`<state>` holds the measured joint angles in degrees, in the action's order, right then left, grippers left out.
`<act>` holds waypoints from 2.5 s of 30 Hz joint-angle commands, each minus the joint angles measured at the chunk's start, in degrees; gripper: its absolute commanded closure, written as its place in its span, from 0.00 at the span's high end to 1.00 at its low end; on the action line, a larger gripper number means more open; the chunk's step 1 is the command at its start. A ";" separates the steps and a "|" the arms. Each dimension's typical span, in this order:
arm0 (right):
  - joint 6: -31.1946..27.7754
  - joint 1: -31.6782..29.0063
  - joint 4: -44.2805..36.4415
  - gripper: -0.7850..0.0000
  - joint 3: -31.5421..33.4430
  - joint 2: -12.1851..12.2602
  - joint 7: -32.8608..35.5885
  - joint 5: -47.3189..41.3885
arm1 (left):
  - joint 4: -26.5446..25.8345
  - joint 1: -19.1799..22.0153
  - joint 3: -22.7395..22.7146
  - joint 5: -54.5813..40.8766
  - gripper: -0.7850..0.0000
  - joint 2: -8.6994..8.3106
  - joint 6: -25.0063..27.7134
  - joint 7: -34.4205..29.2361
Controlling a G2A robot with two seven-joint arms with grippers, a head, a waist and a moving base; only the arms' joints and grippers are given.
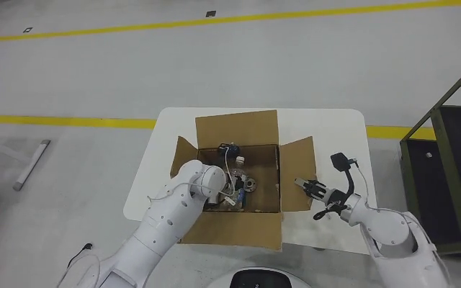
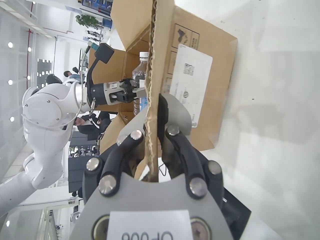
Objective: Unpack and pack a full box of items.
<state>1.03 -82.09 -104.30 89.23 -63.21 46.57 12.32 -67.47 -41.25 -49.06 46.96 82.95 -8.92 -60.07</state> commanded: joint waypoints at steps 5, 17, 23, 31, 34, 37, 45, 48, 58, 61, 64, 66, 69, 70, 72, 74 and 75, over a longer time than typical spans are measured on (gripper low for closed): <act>1.17 -0.31 0.25 0.00 0.54 -0.04 -2.80 -1.99 | -0.14 -0.35 0.04 0.13 0.00 -0.03 0.35 0.58; 0.87 -1.13 0.09 0.00 3.72 0.63 -3.36 -0.98 | -15.52 -3.85 -4.99 2.80 0.00 -2.36 3.53 -8.42; 1.54 -1.97 -0.63 0.00 5.77 0.85 -4.87 -1.47 | -27.02 -5.68 -9.33 5.81 0.00 -3.93 3.88 -14.86; 2.44 -2.50 -0.14 0.00 6.95 0.95 -6.53 -3.24 | -37.50 -6.79 -15.95 5.78 0.00 -5.39 3.25 -20.47; 2.26 -2.65 0.07 0.00 7.15 1.06 -6.17 -3.27 | -39.64 -6.90 -17.94 6.78 0.00 -5.84 2.95 -21.60; 1.90 -2.86 0.08 0.00 7.62 1.20 -5.79 -3.20 | -41.29 -7.20 -19.82 7.41 0.00 -6.28 2.78 -22.77; 1.27 -3.82 -0.15 0.00 8.15 1.52 -4.64 -2.57 | -44.56 -8.36 -26.09 12.31 0.00 -8.13 2.84 -27.93; 0.98 -4.05 -0.05 0.00 8.15 1.59 -4.59 -2.64 | -43.39 -10.13 -27.13 14.57 0.00 -9.30 3.28 -27.93; 0.02 -3.66 1.77 0.00 7.52 1.84 -4.25 -2.29 | -36.01 -12.72 -25.73 20.34 0.00 -12.27 4.70 -27.93; -0.18 -3.60 2.02 0.00 7.64 1.93 -4.12 -2.43 | -36.01 -12.72 -25.73 20.34 0.00 -12.27 4.70 -27.93; -0.46 -3.62 2.00 0.00 7.89 2.05 -3.99 -2.22 | -36.01 -12.72 -25.73 20.34 0.00 -12.27 4.70 -27.93; -0.69 -3.62 1.95 0.00 7.93 2.12 -3.92 -1.98 | -36.01 -12.72 -25.73 20.34 0.00 -12.27 4.70 -27.93; -1.25 -3.46 1.93 0.00 7.80 2.25 -3.60 -1.16 | -36.01 -12.72 -25.73 20.34 0.00 -12.27 4.70 -27.93; -1.29 -3.37 1.99 0.00 7.76 2.28 -3.58 -1.19 | -36.01 -12.72 -25.73 20.34 0.00 -12.27 4.70 -27.93; -1.47 -3.17 2.06 0.00 7.78 2.33 -3.60 -1.23 | -35.87 -13.28 -25.24 19.78 0.00 -12.22 5.19 -26.86; -1.85 -3.05 2.20 0.00 7.89 2.41 -3.42 -1.31 | -34.68 -14.33 -23.33 19.90 0.00 -12.13 6.78 -24.85; -1.99 -3.02 2.32 0.00 8.01 2.45 -3.34 -1.35 | -33.87 -14.45 -22.51 20.18 0.00 -12.06 6.87 -24.26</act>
<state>-0.82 -85.14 -102.07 97.12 -60.80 43.15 11.00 -102.21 -55.50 -72.58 66.79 70.83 -2.35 -85.22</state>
